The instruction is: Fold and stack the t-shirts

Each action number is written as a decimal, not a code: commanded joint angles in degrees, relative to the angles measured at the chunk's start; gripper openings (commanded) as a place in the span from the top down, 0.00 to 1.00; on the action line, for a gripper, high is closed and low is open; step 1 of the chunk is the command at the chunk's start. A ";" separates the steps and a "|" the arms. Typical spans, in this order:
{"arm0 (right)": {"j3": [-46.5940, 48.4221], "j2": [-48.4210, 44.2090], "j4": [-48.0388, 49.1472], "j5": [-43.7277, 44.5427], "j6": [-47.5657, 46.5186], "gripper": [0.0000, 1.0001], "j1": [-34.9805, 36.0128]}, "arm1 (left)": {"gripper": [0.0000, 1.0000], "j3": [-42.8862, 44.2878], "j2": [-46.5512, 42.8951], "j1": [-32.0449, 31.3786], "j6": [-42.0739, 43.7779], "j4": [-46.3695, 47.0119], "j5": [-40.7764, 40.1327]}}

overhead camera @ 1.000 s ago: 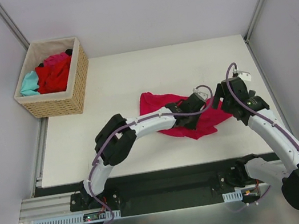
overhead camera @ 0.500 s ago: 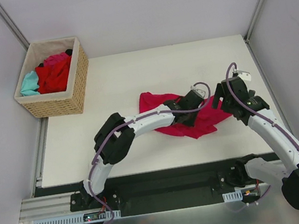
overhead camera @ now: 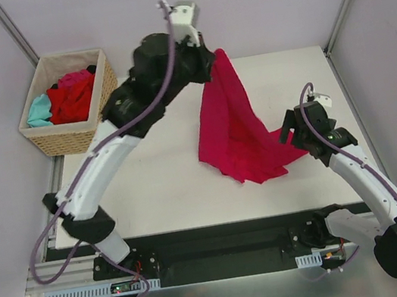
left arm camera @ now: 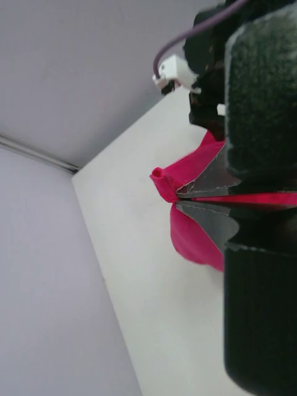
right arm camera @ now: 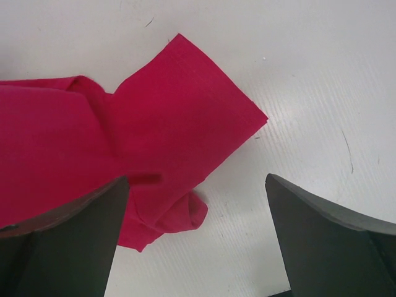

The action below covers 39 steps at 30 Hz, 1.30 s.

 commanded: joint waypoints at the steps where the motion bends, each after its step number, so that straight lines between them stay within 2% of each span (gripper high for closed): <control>1: -1.17 -1.09 2.30 -2.62 0.22 0.03 -0.09 | 1.00 -0.87 -7.87 -0.54 3.00 -4.19 -3.36; 7: -1.61 -0.74 3.80 -3.07 0.22 0.03 1.40 | 1.00 -3.96 -12.89 -0.54 3.35 -4.19 -4.16; 18: 0.59 -5.13 2.04 -5.08 -1.10 0.03 7.02 | 1.00 -0.71 -12.01 -0.46 5.37 -5.16 -4.60; 26: -0.55 -3.91 1.50 -6.84 1.19 0.03 20.38 | 1.00 -0.44 -11.04 -0.46 6.25 -5.42 -6.53; 29: 0.41 -0.84 2.74 -9.57 0.92 0.02 25.65 | 1.00 -0.35 -10.52 -0.54 6.60 -5.60 -7.76; 36: 4.45 6.02 0.28 -8.17 0.40 0.02 39.45 | 1.00 -1.76 -9.99 0.24 6.16 -5.86 -8.82; 39: 5.77 9.53 -0.86 -5.98 1.45 0.02 47.43 | 1.00 -2.11 -9.81 0.60 5.90 -5.95 -8.99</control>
